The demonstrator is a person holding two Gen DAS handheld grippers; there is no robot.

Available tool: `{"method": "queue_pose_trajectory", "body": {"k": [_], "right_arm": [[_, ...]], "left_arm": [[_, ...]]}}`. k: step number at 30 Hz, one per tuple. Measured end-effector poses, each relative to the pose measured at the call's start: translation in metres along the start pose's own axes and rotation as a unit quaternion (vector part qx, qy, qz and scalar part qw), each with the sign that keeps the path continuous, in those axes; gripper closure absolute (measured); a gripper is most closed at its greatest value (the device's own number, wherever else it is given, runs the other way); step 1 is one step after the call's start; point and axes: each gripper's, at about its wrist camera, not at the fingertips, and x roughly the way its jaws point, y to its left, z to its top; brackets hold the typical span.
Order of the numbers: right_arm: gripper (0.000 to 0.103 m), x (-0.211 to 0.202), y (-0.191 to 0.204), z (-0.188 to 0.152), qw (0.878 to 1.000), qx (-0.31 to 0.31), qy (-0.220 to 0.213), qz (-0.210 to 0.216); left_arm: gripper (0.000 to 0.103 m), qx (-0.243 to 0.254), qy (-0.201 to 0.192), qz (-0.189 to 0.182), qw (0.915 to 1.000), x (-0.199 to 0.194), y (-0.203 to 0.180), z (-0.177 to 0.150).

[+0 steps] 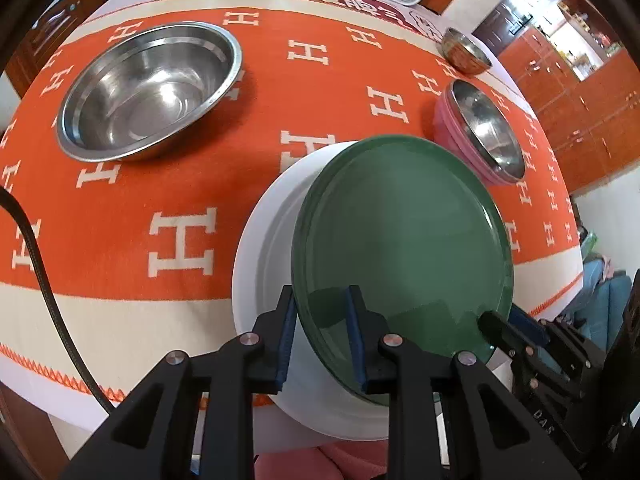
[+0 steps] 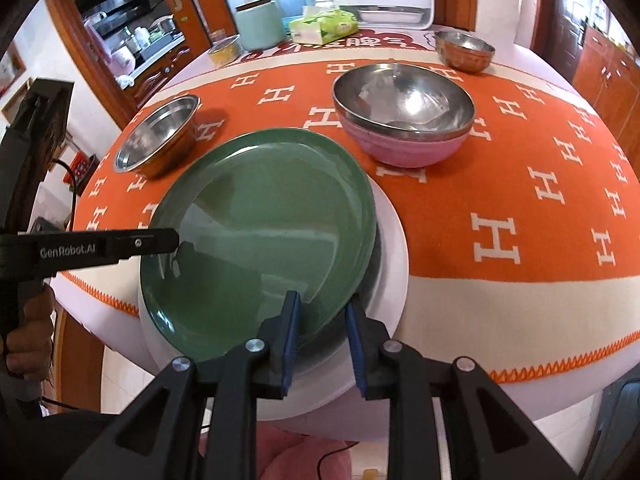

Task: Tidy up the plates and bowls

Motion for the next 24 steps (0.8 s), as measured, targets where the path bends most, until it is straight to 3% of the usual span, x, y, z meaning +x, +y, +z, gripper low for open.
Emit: {"method": "queue_pose_trajectory", "body": {"k": [6, 10, 24], "right_arm": [[0.077, -0.002, 0.0, 0.001, 1.0, -0.015, 0.006, -0.01], [0.069, -0.001, -0.006, 0.0, 1.0, -0.008, 0.014, -0.024], [0.067, -0.021, -0.008, 0.006, 1.0, -0.008, -0.026, -0.014]], "left_arm": [[0.076, -0.007, -0.003, -0.001, 1.0, -0.001, -0.002, -0.003], [0.072, -0.003, -0.008, 0.002, 1.0, -0.002, -0.005, -0.006], [0.07, 0.01, -0.032, -0.003, 0.9994, -0.025, -0.011, -0.01]]}}
